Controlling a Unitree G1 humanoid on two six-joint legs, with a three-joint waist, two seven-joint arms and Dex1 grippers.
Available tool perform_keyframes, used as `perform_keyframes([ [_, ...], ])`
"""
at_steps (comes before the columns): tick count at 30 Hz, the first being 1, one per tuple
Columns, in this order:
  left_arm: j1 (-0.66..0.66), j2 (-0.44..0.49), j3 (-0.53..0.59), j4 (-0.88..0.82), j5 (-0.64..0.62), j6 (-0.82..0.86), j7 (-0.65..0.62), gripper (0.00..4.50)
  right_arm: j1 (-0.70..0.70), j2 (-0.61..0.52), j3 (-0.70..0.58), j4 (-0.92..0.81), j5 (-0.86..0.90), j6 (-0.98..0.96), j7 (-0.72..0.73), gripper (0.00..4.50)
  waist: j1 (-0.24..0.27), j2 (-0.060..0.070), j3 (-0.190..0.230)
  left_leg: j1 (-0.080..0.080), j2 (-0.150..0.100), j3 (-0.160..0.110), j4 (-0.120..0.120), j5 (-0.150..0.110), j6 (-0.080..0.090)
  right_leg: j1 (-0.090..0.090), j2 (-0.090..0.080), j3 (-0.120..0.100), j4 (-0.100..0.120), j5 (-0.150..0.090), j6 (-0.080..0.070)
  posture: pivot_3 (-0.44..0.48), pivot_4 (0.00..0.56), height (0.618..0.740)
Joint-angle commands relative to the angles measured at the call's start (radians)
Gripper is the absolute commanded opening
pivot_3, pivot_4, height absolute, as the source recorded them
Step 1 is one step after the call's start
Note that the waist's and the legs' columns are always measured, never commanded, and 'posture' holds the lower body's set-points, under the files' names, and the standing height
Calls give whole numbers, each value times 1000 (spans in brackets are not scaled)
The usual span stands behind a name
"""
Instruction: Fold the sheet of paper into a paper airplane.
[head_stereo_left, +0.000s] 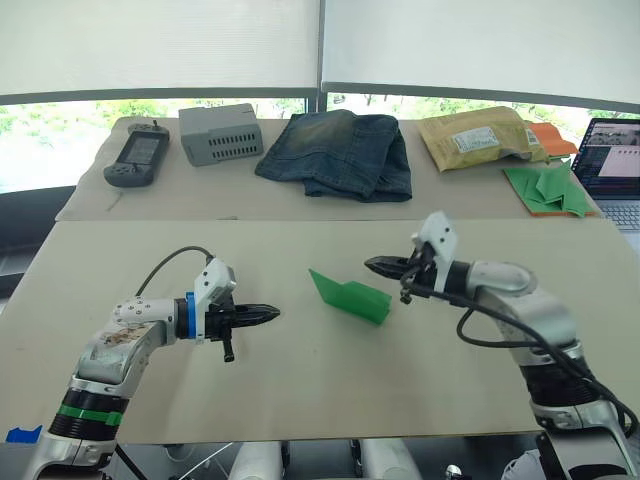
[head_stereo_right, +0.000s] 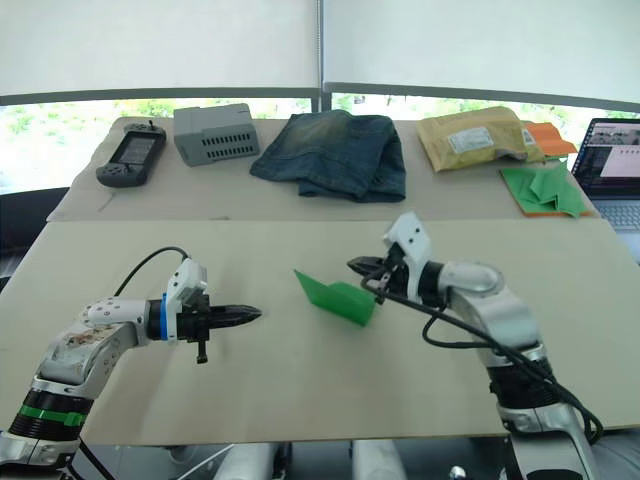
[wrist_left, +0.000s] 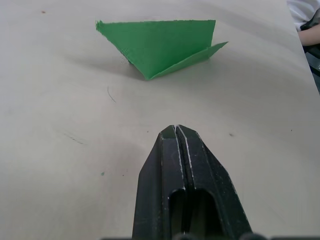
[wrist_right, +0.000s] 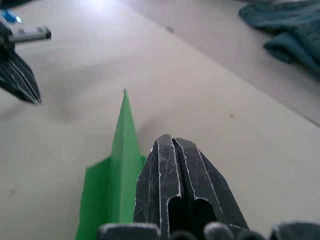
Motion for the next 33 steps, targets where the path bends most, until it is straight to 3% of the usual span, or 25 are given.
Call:
perform_keyframes([
  [1,-15,-5,-8,-2,2,-21,-2,0,-45,-67,7,-84,39,125,25,667,0,0,0,0,0,0,0,0,0,0,0,0,0,0,0,0,150,728],
  [4,-27,-12,-24,11,22,-32,8,0,-92,-120,93,-154,45,296,16,1647,0,0,0,0,0,0,0,0,0,0,0,0,0,0,-1,0,150,728],
  [8,-31,-20,-35,25,44,-48,23,0,-159,-127,178,-178,-6,374,-30,2978,-2,0,0,0,0,0,0,0,0,-1,0,0,0,0,-1,0,150,728],
  [14,-19,-26,-45,18,57,-62,28,0,-231,-87,277,-142,-30,443,-48,2978,-1,0,0,-1,0,0,0,0,0,-1,0,0,0,0,0,0,150,728],
  [21,-11,-30,-43,13,62,-70,39,0,-252,-45,365,-59,-103,392,-61,2978,0,0,0,-2,-2,0,0,0,0,-2,-1,0,0,1,-2,0,150,728],
  [24,-5,-27,-38,16,65,-79,40,0,-247,-38,382,-33,-139,364,-65,2181,-1,0,0,-2,-2,-1,0,0,0,-2,-1,0,0,2,-2,0,150,728],
  [30,1,-22,-38,32,70,-96,35,0,-236,-53,355,-58,-138,362,-44,91,-1,0,0,-2,-2,-1,0,0,0,-2,-1,0,1,2,-2,0,150,728],
  [33,-10,-29,-44,48,71,-97,34,0,-205,-100,298,-90,-115,348,-14,34,0,0,0,-2,-2,-1,0,0,0,-2,-1,0,1,2,-2,0,150,728],
])
